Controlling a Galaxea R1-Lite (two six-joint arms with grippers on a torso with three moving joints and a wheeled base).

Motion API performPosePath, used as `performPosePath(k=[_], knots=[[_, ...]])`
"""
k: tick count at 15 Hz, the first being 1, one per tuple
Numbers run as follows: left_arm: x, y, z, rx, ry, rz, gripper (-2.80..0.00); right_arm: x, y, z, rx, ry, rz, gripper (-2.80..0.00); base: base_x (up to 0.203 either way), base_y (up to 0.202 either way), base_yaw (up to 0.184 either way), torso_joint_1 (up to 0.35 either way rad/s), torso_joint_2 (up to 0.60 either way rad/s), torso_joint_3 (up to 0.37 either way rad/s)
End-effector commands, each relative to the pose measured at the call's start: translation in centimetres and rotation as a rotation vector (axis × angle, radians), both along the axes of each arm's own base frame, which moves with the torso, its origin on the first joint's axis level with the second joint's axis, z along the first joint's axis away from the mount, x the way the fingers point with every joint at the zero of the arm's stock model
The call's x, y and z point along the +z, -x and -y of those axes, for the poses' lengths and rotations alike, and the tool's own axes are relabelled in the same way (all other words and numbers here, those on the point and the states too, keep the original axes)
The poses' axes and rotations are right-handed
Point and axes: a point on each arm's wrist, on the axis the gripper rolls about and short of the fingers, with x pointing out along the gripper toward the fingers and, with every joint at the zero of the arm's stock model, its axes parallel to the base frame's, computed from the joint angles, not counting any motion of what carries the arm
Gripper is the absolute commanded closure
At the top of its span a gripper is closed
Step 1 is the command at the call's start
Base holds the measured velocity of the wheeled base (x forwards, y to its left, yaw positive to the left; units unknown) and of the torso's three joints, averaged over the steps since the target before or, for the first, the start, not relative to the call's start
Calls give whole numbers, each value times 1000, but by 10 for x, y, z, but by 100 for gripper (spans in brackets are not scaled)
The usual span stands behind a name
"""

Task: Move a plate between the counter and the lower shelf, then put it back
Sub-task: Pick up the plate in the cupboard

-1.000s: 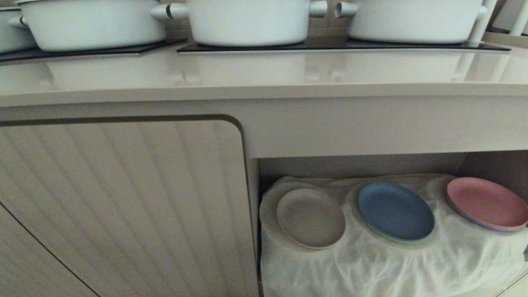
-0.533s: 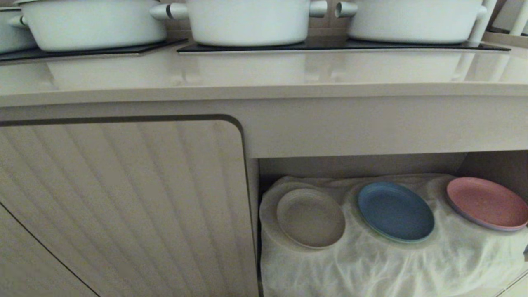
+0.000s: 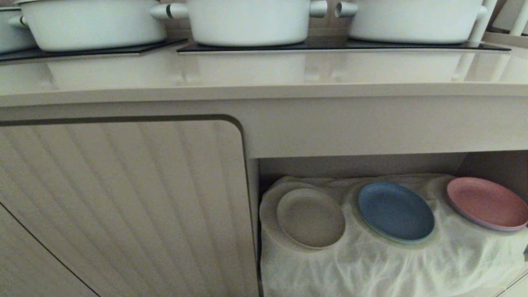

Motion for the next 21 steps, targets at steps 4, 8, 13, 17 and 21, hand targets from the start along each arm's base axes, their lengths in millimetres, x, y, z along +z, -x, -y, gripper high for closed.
performPosePath(k=[4,8,13,17,21], knots=[[0,0,0,1,1,0,0,-8,-59,-3,103,58,-376,0,0,0,0,0,0,0],[0,0,0,1,1,0,0,-24,-95,-10,169,67,-574,0,0,0,0,0,0,0],[0,0,0,1,3,1,0,-60,-140,-24,228,66,-652,0,0,0,0,0,0,0],[0,0,0,1,1,0,0,-86,-168,-47,294,19,-583,0,0,0,0,0,0,0],[0,0,0,1,1,1,0,-101,-188,-73,324,-109,-579,0,0,0,0,0,0,0]])
